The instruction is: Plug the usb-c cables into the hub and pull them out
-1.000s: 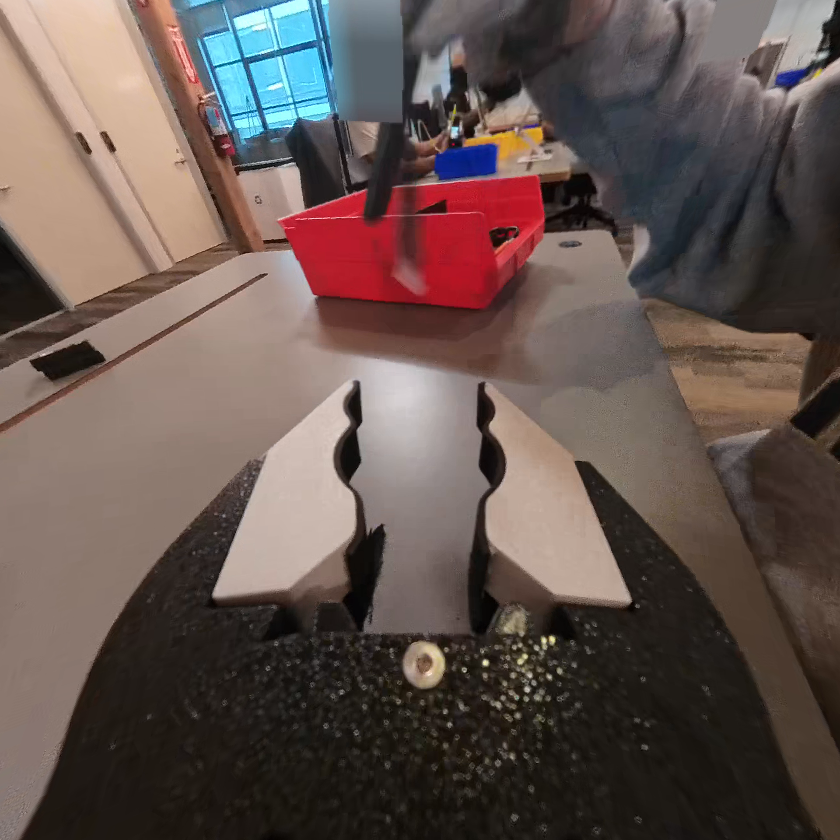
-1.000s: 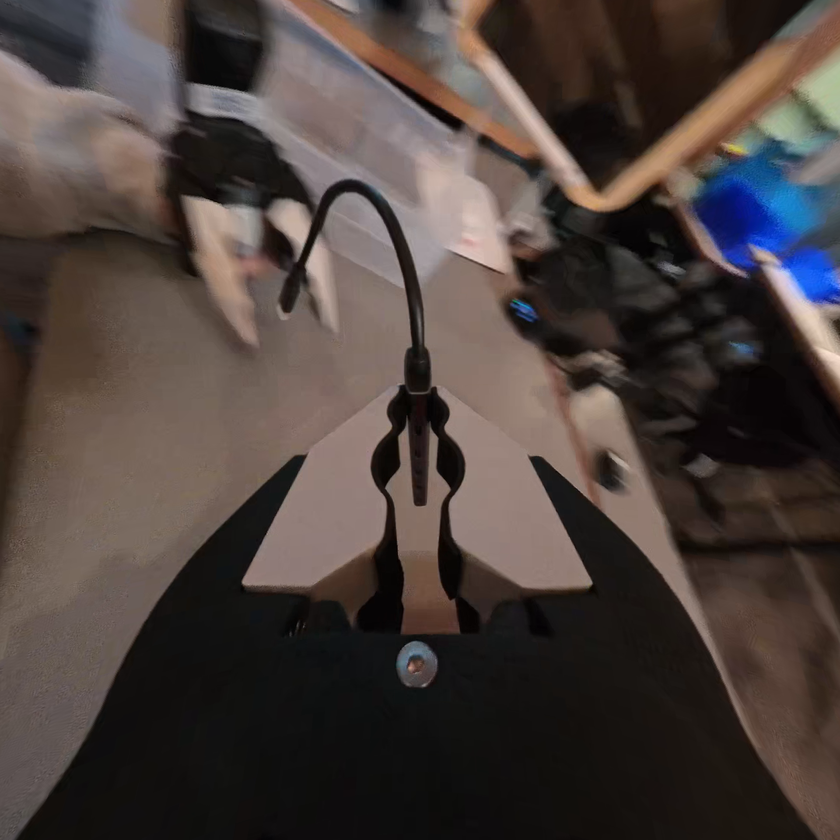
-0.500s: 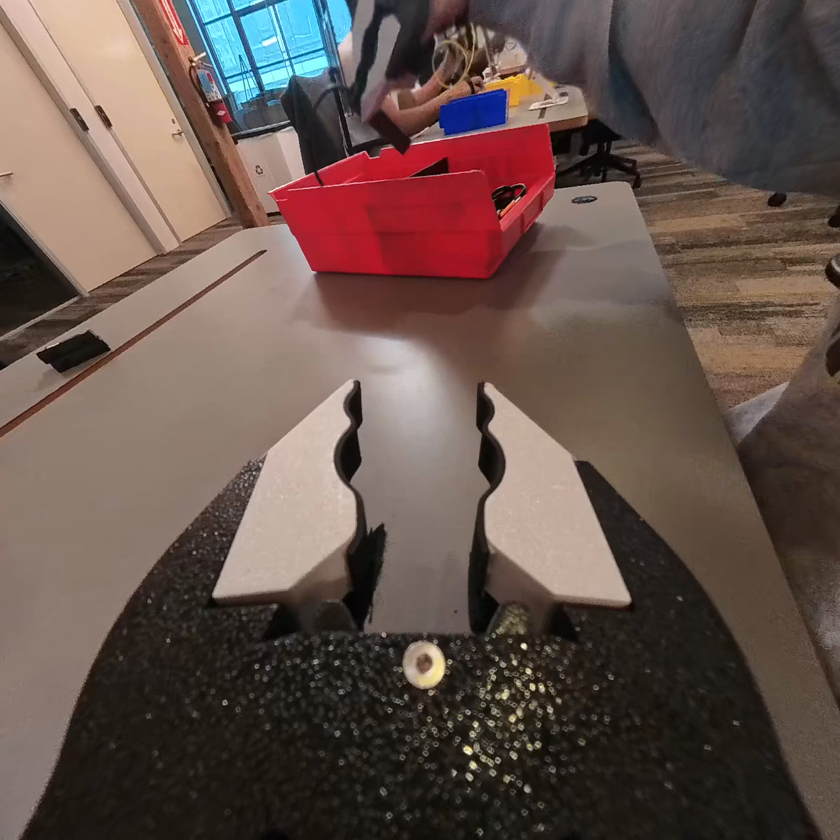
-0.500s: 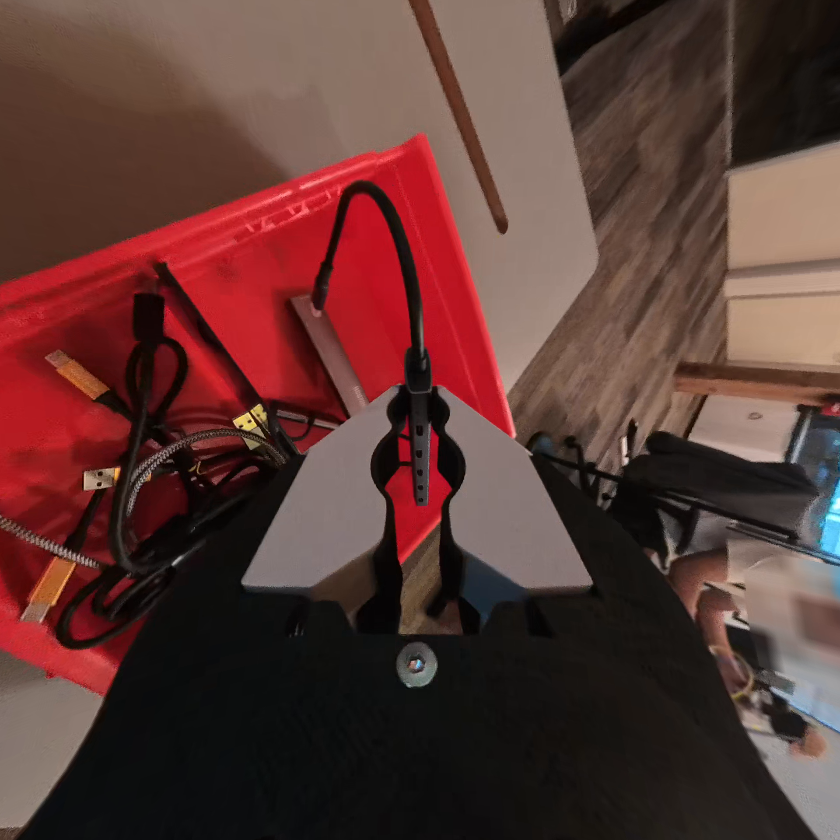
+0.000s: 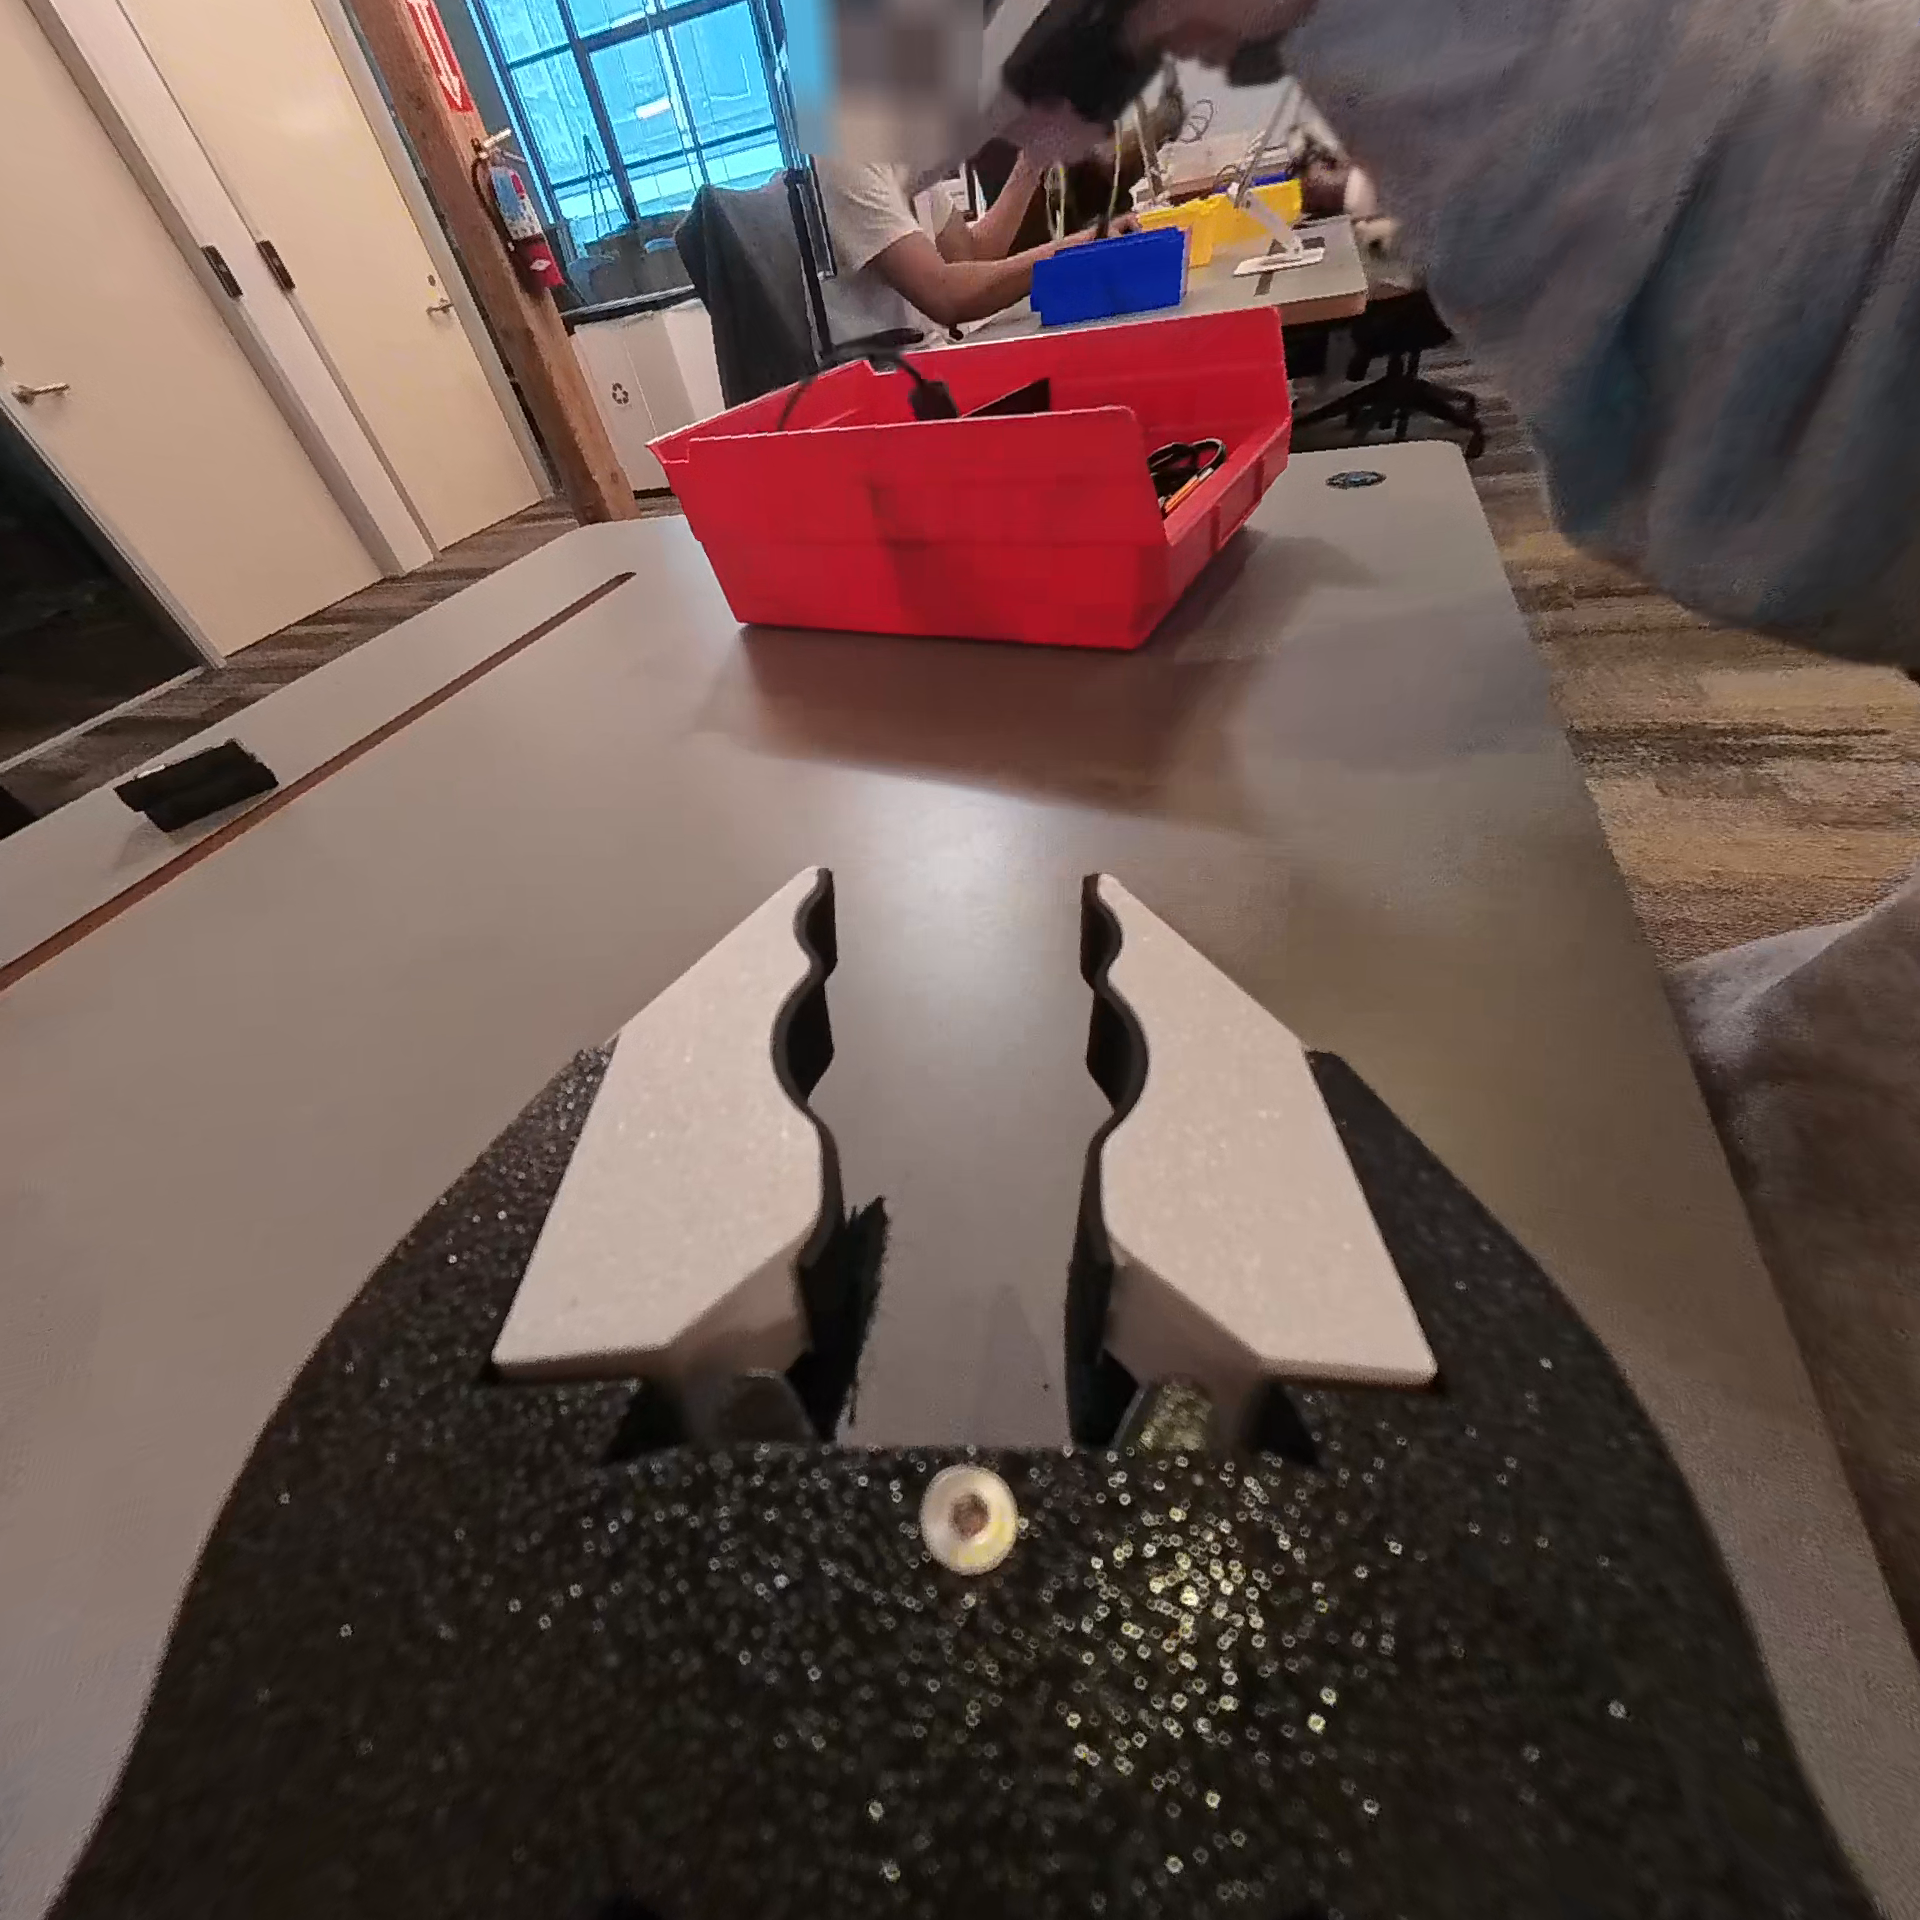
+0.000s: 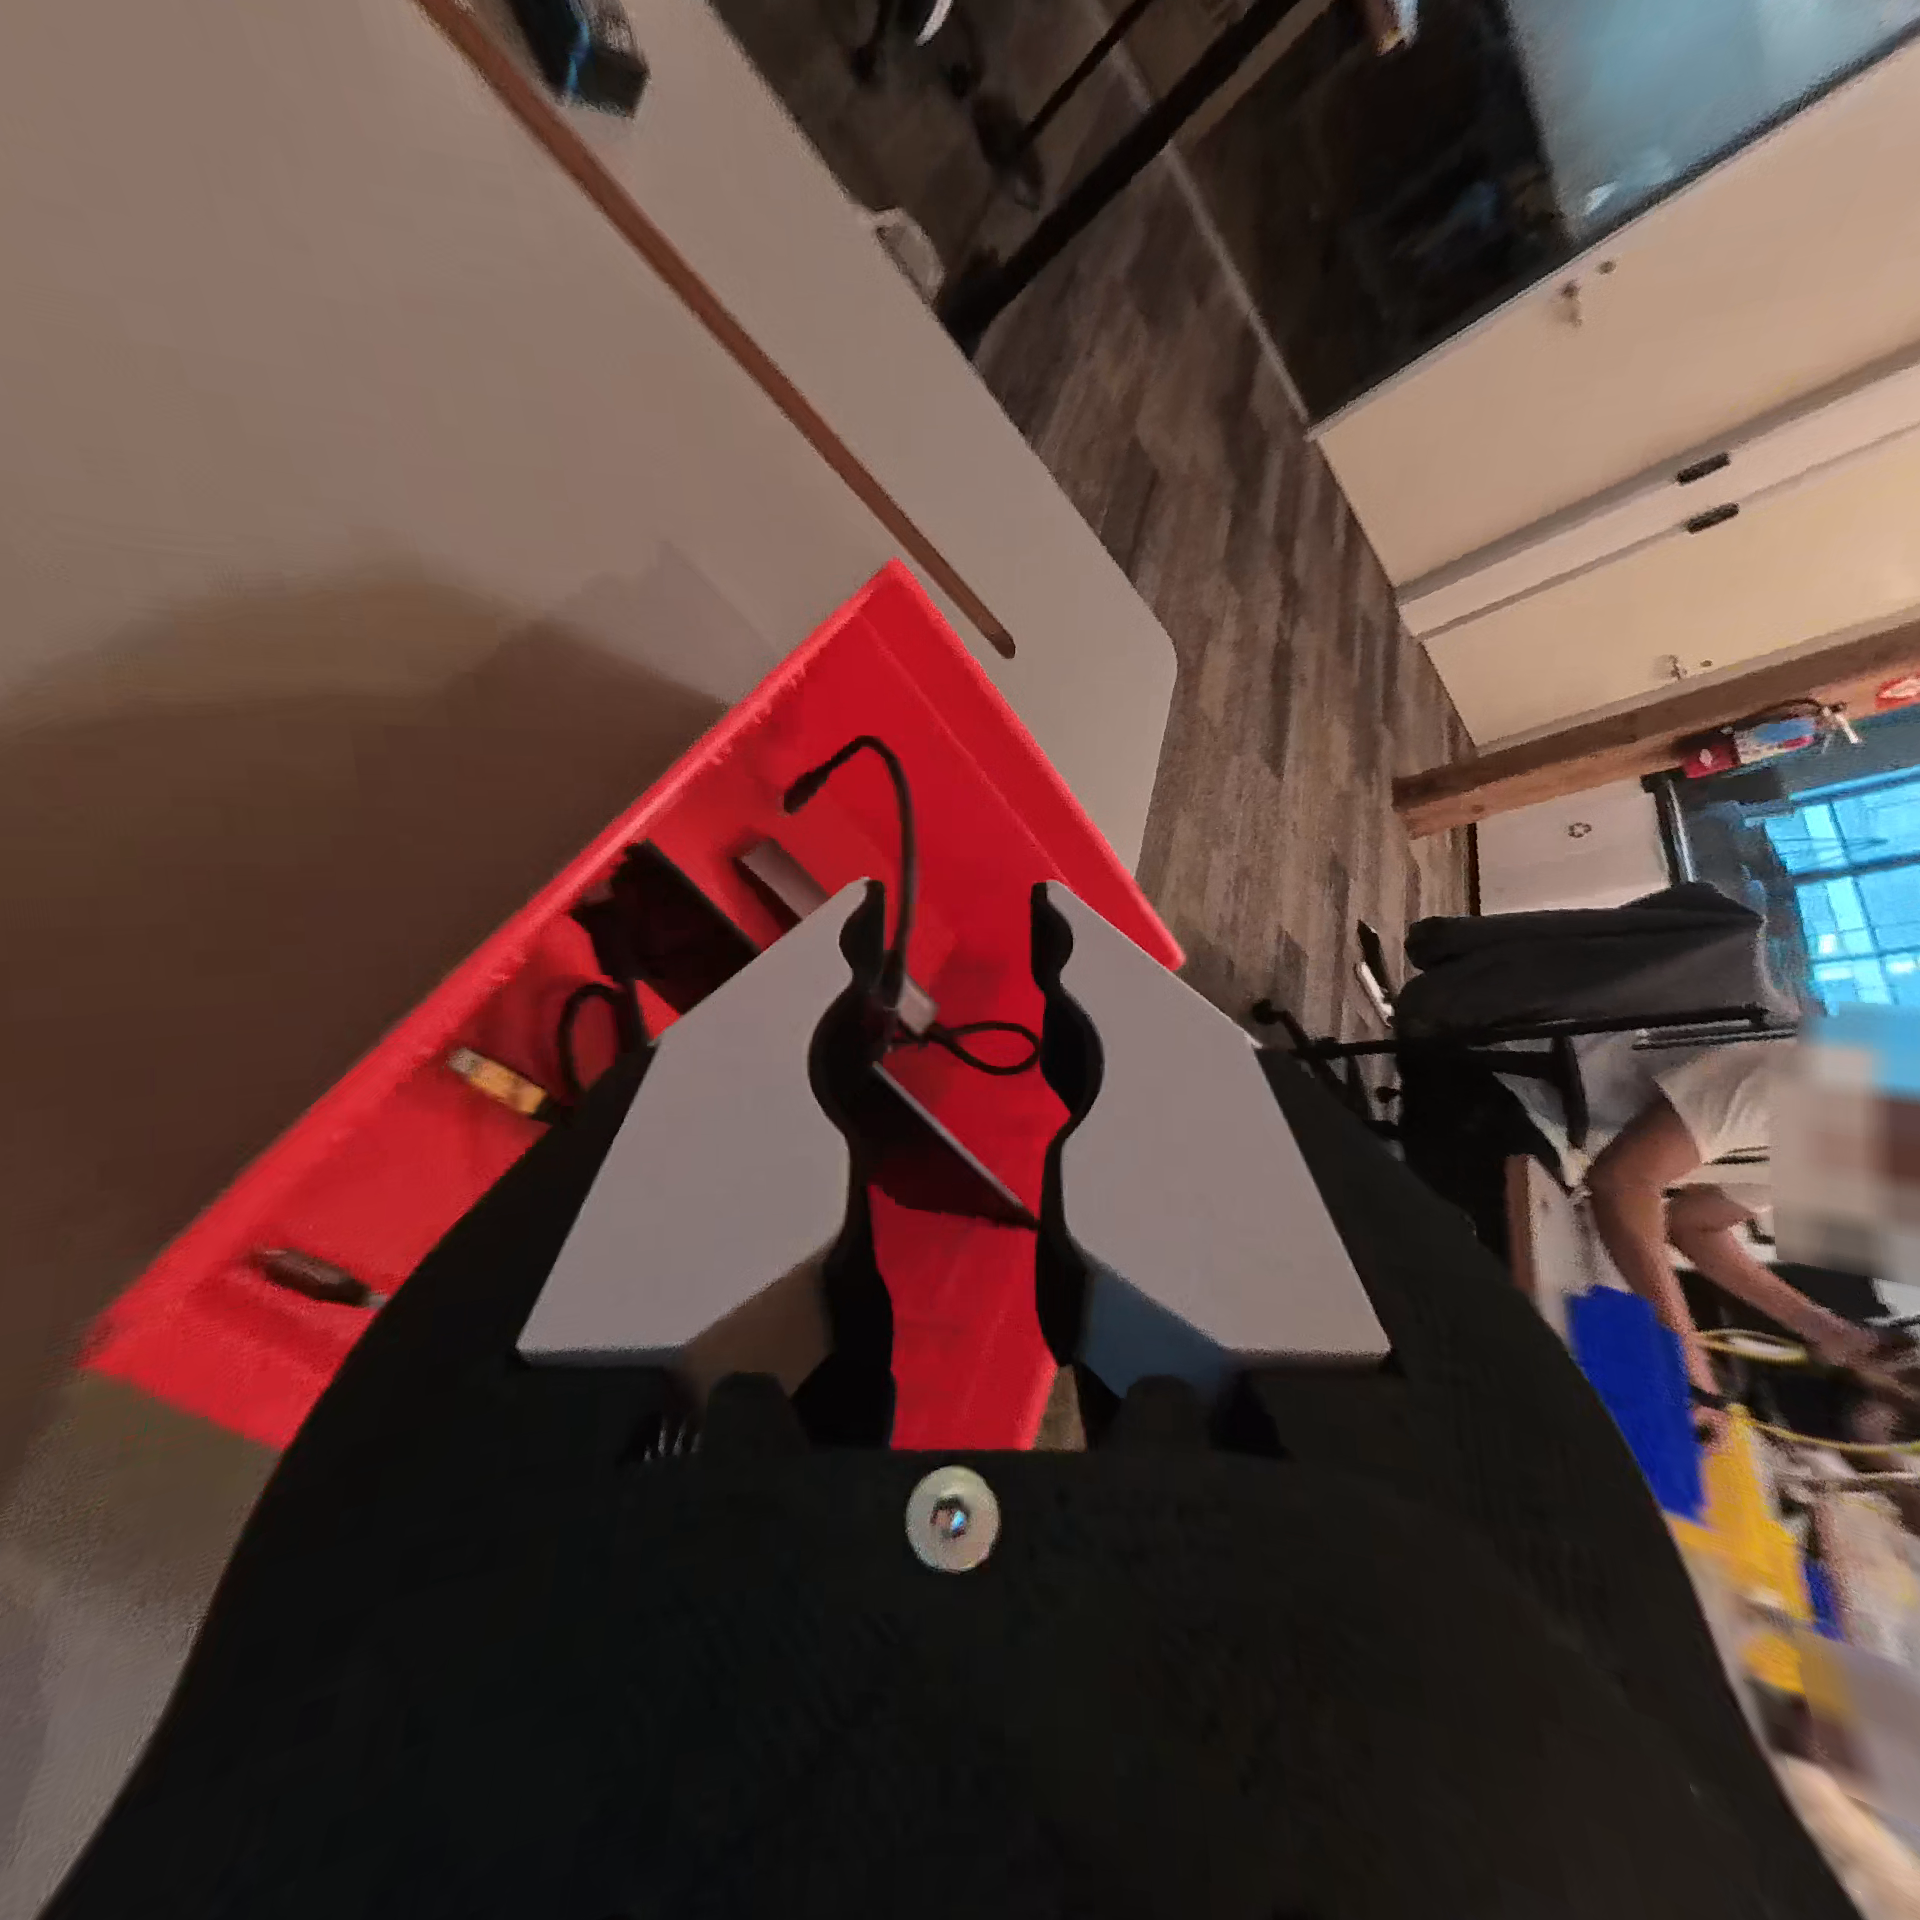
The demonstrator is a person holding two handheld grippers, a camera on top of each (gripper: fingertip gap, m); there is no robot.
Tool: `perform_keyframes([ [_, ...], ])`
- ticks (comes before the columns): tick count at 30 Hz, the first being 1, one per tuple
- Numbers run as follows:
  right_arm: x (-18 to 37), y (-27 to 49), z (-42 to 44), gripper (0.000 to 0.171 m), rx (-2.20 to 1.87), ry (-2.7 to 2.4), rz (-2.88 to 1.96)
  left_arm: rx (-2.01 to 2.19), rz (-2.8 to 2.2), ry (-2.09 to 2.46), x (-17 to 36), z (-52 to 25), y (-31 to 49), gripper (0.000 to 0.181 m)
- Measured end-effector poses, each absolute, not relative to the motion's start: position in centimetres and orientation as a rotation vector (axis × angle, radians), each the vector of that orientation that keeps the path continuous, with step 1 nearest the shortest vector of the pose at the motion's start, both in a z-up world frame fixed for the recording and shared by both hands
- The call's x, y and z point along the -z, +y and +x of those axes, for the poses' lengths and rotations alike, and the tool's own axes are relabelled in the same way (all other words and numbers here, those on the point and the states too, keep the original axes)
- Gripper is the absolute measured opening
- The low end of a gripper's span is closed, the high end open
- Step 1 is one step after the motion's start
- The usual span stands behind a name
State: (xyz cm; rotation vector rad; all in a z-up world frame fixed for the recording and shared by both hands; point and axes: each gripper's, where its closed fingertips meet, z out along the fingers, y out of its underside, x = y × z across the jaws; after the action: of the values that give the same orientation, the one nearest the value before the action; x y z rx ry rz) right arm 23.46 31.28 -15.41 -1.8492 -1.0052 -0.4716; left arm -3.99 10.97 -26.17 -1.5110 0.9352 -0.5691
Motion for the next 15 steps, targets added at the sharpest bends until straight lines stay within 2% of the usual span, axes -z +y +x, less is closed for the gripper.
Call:
perform_keyframes([
  [1,15.4,30.2,23.5,0.028,0.437,-0.964,-1.840,0.565,-1.515,0.931,26.2,-4.1,11.0,0.045],
  [5,15.4,27.0,26.8,0.034,0.246,-0.665,-1.792,0.758,-1.595,0.865,25.0,-3.3,10.2,0.043],
  [8,17.4,25.8,32.0,0.053,0.157,-0.342,-1.779,0.690,-1.699,0.657,22.1,-4.6,10.8,0.068],
  [12,22.6,24.9,38.1,0.084,0.268,-0.176,-1.927,0.269,-1.800,0.386,19.1,-12.6,9.5,0.094],
  [15,25.4,24.7,39.9,0.086,0.245,-0.129,-2.049,-0.015,-1.884,0.197,18.8,-19.6,7.3,0.109],
])
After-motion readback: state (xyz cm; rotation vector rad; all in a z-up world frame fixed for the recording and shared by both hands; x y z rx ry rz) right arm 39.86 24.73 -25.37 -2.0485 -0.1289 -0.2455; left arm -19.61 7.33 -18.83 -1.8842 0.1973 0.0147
